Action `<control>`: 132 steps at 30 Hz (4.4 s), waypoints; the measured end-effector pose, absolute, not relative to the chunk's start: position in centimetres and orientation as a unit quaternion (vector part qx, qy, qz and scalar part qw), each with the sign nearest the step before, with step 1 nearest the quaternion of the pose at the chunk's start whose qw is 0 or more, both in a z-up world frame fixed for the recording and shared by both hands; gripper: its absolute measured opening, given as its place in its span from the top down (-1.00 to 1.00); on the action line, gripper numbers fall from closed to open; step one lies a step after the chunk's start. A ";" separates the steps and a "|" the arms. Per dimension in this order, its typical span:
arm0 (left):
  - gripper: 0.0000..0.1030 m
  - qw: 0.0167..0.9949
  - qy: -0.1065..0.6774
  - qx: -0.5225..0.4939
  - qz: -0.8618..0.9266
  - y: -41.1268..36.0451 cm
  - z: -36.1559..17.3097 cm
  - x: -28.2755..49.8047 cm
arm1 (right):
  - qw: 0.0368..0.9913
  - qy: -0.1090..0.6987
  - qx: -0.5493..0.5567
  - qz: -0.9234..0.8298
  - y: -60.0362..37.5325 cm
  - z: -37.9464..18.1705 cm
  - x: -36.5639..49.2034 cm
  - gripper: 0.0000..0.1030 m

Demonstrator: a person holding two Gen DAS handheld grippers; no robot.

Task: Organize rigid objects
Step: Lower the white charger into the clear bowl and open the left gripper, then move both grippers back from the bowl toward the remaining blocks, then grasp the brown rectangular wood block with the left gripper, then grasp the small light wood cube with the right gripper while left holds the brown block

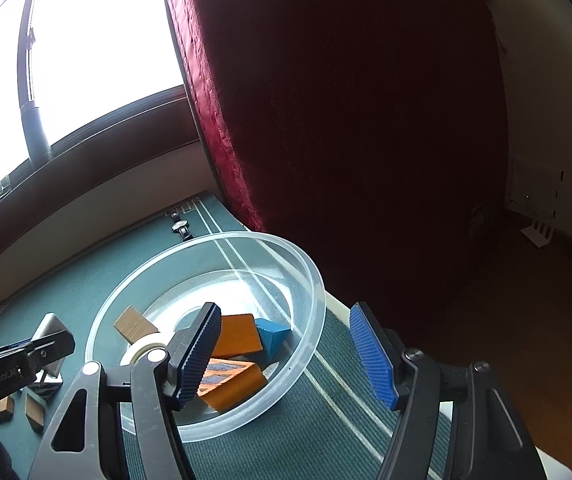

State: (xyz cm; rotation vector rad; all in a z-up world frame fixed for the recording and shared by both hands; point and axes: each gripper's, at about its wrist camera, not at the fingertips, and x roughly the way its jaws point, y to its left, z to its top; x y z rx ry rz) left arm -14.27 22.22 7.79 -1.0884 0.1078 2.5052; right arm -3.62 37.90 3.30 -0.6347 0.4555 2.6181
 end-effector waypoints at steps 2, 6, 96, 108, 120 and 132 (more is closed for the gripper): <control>0.57 0.206 0.040 -0.390 0.897 22.9 7.7 -14.8 | 0.203 0.164 -0.228 0.938 38.0 3.2 -3.6 -0.36; 0.42 0.213 0.040 -0.388 0.896 24.0 7.4 -15.7 | 0.203 0.163 -0.229 0.938 38.0 3.2 -3.6 -0.36; -0.19 -0.045 -0.041 -0.393 0.918 2.6 5.0 -10.4 | -0.074 0.089 -0.326 0.938 23.6 2.0 -2.0 -0.58; -0.20 -0.069 -0.041 -0.419 0.904 0.7 2.4 -13.0 | -0.078 0.095 -0.340 0.932 23.6 1.4 -2.4 -0.59; -0.20 -0.060 -0.050 -0.424 0.902 0.6 1.6 -13.9 | -0.068 0.104 -0.353 0.927 24.0 1.0 -2.8 -0.59; -0.18 -0.039 -0.065 -0.412 0.908 0.2 1.7 -13.6 | -0.061 0.094 -0.369 0.923 23.8 0.8 -3.3 -0.59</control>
